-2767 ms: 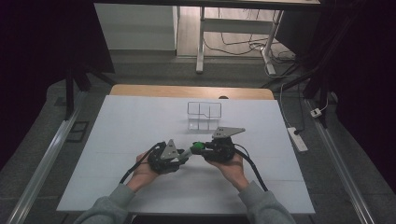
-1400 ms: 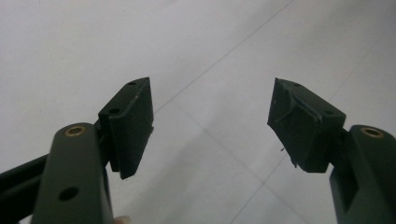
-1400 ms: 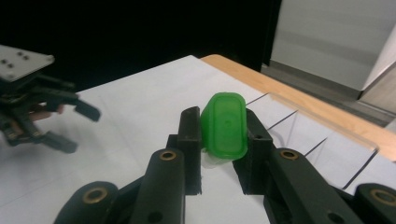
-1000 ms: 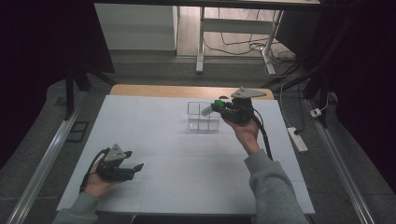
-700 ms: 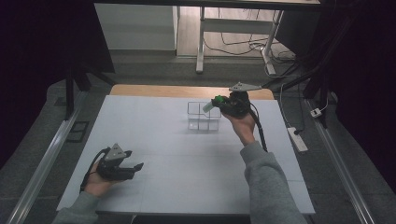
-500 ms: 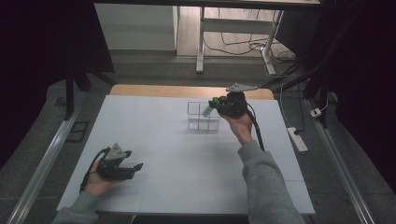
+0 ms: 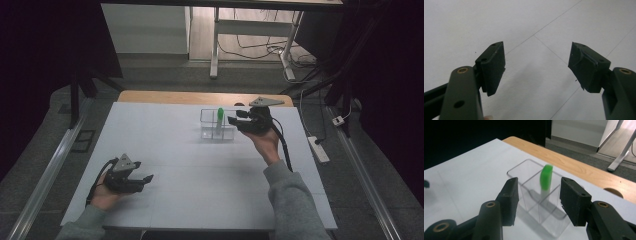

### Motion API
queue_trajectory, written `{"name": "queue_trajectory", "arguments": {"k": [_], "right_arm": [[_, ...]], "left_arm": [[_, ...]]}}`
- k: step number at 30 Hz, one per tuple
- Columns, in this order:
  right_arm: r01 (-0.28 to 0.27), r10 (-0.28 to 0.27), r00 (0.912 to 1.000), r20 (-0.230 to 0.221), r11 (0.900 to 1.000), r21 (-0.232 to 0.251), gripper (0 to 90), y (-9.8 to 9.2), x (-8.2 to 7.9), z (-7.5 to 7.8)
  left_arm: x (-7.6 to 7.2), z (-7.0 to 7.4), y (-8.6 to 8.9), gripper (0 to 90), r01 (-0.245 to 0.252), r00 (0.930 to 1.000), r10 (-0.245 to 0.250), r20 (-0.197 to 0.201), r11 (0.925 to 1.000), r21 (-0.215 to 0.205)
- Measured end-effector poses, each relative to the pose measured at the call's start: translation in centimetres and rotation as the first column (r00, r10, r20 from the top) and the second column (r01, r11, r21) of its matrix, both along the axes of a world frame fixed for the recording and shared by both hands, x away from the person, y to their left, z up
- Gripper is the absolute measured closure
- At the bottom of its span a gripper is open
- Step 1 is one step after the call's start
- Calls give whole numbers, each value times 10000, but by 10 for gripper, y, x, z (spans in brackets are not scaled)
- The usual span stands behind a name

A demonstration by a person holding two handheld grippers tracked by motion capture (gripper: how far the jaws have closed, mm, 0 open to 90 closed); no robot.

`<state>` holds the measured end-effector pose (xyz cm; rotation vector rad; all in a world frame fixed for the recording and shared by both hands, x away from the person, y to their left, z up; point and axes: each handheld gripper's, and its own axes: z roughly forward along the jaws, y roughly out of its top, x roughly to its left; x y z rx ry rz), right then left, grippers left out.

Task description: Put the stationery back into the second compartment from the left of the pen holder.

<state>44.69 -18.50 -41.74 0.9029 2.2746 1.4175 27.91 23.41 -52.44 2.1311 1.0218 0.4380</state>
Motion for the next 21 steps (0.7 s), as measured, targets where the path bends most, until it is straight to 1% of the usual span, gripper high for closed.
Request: {"name": "queue_trajectory", "arguments": {"k": [3,10,11,13,17,21], "right_arm": [[-121,122,9998,-156,9999,59,472,-9,-13,-5],[-255,252,9995,-203,9996,-137,460,-34,-46,-20],[-272,269,9995,-190,9995,-179,457,-37,-51,-22],[-257,251,9996,-157,9988,-420,454,-43,-60,-27],[-436,416,9988,-260,9957,-820,448,-54,-79,-39],[-565,532,9977,-408,9949,-837,445,-68,-94,-50]], "left_arm": [[0,0,0,296,16,10000,-16,2,10000,-13],[0,0,0,295,34,10000,-34,-20,10000,-68],[1,0,-1,295,24,10000,-24,-35,9999,-100],[1,1,-2,294,43,10000,-43,-40,9999,-103],[1,1,-2,293,63,10000,-63,-42,9999,-114],[2,1,-2,293,63,10000,-64,-74,9998,-169]]}}
